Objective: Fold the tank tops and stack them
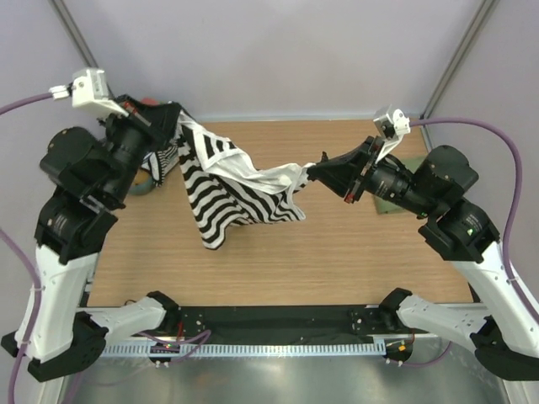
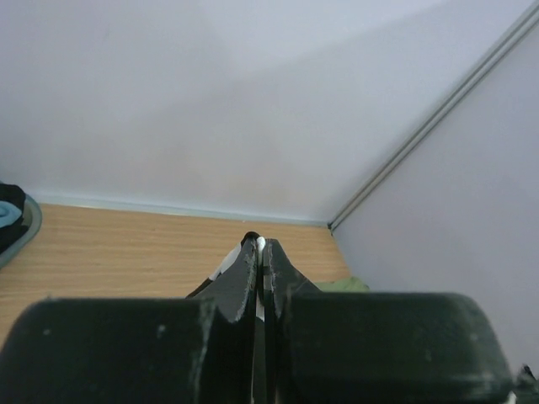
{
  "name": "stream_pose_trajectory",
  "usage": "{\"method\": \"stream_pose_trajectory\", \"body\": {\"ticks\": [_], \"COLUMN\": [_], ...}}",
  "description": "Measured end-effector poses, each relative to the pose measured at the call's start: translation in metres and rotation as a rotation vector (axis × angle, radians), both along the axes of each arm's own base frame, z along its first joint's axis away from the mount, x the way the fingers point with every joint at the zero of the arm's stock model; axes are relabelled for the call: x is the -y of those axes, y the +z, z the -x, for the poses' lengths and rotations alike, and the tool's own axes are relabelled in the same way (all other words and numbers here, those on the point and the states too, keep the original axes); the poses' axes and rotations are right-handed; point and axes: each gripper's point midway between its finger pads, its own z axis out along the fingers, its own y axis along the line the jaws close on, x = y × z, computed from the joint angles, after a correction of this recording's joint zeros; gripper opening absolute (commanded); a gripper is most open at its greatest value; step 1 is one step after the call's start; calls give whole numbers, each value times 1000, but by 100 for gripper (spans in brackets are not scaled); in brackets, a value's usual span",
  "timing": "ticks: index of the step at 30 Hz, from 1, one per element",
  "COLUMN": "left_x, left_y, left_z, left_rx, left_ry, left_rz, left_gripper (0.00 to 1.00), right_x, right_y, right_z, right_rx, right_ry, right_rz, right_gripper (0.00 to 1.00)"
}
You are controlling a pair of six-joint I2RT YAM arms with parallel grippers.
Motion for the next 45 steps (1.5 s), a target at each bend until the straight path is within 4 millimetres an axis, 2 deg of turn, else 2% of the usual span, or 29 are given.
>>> {"method": "stream_pose_trajectory", "body": {"ticks": [2, 6, 8, 10, 12, 15, 17, 18, 20, 22, 23, 26, 28, 30, 33, 36, 39, 41, 43, 45], "left_x": [11, 56, 87, 116, 142, 164, 167, 168, 166, 161, 159, 149, 142, 137, 129, 121, 115, 113, 117, 127], "left_y": [1, -20, -48, -91, -138, -188, -201, -198, -178, -150, -130, -60, -17, 17, 50, 60, 53, 46, 41, 34], "left_z": [-17, -84, -132, -177, -209, -226, -223, -221, -212, -202, -195, -164, -136, -107, -62, -29, -15, -16, -25, -47], "left_rx": [-1, -69, -136, -229, -328, -436, -478, -474, -439, -385, -346, -198, -101, -23, 64, 101, 97, 84, 74, 52], "left_ry": [-2, -37, -69, -106, -156, -211, -235, -243, -256, -264, -270, -288, -306, -328, -363, -380, -382, -367, -352, -345], "left_rz": [3, -15, -32, -59, -94, -128, -139, -136, -122, -103, -89, -45, -15, 10, 30, 32, 25, 15, -1, -16], "left_gripper": [0, 0, 0, 0, 0, 0, 0, 0, 0, 0, 0, 0, 0, 0, 0, 0, 0, 0, 0, 0], "right_x": [0, -5, -9, -15, -23, -31, -35, -36, -39, -42, -44, -57, -70, -80, -95, -109, -122, -129, -136, -142], "right_y": [9, 19, 25, 29, 29, 28, 30, 33, 50, 71, 85, 127, 147, 157, 155, 137, 112, 104, 97, 97], "right_z": [4, 3, -1, -9, -18, -31, -39, -42, -47, -49, -47, -29, -8, 9, 37, 62, 77, 81, 78, 69], "right_rx": [14, 21, 24, 22, 12, 1, -2, -2, 15, 45, 68, 143, 188, 221, 252, 280, 304, 320, 340, 359], "right_ry": [17, 35, 36, 36, 35, 28, 15, 11, 4, -3, -3, 17, 47, 61, 85, 113, 123, 119, 94, 48], "right_rz": [-14, -22, -24, -22, -14, 5, 22, 28, 24, 10, -1, -42, -64, -73, -48, 14, 93, 125, 157, 177], "right_gripper": [1, 1, 1, 1, 1, 1, 1, 1, 1, 1, 1, 1, 1, 1, 1, 1, 1, 1, 1, 1]}}
